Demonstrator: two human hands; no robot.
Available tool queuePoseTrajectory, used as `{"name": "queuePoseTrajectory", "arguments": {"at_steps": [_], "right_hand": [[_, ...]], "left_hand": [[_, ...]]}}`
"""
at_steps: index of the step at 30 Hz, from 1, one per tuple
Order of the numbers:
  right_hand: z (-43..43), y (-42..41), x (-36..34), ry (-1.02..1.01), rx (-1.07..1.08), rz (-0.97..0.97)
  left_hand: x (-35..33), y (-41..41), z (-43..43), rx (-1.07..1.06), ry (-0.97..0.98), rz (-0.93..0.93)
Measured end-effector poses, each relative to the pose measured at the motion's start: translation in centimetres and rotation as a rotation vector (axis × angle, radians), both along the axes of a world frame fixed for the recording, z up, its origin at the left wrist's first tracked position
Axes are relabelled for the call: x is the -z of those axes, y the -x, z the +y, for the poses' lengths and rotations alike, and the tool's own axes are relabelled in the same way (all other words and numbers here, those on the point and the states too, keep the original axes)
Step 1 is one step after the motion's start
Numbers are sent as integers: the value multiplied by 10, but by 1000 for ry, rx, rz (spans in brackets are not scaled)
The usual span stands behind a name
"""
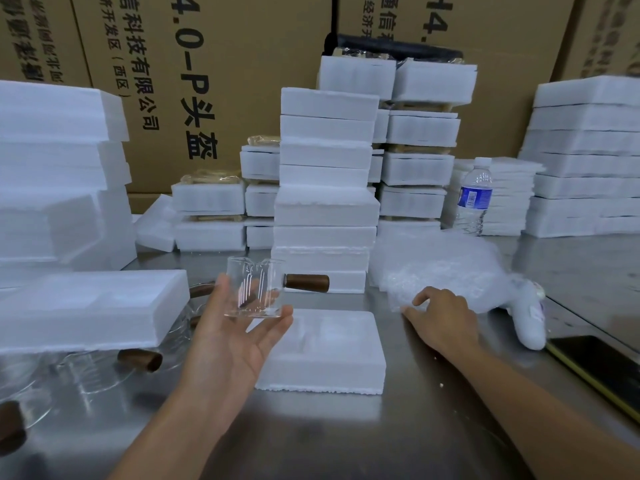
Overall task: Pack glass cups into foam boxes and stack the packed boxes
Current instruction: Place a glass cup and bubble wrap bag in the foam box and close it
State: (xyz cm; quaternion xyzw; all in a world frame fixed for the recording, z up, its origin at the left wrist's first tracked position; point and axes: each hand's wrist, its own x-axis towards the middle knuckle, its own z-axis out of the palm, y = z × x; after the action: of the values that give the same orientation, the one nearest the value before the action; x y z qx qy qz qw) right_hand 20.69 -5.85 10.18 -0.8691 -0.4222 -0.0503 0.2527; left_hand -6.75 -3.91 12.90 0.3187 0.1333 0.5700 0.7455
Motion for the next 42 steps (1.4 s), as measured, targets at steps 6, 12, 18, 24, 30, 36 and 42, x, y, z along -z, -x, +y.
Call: {"name": "queuePoseTrajectory", "arguments": {"at_steps": [6, 12, 18, 24, 30, 36, 42], "right_hand": [[-1, 1, -7, 18, 8, 39], [-3, 0, -6, -45, 20, 54], [-1, -2, -5, -35, 37, 92], [3, -9, -8, 77, 35, 111], [1, -8, -19, -48, 18, 284], [-20, 19, -54, -482, -116, 704], [-43, 94, -65, -717, -416, 381]], "left_hand": [[0, 1, 0, -1, 22, 11], [-1, 2, -1, 4, 48, 20], [-4, 3, -1, 7, 67, 27], [-6, 2, -4, 7, 71, 10], [-9, 5, -5, 6, 93, -5], [-14, 9, -4, 22, 107, -75], [-19, 17, -7, 66, 119, -148]]}}
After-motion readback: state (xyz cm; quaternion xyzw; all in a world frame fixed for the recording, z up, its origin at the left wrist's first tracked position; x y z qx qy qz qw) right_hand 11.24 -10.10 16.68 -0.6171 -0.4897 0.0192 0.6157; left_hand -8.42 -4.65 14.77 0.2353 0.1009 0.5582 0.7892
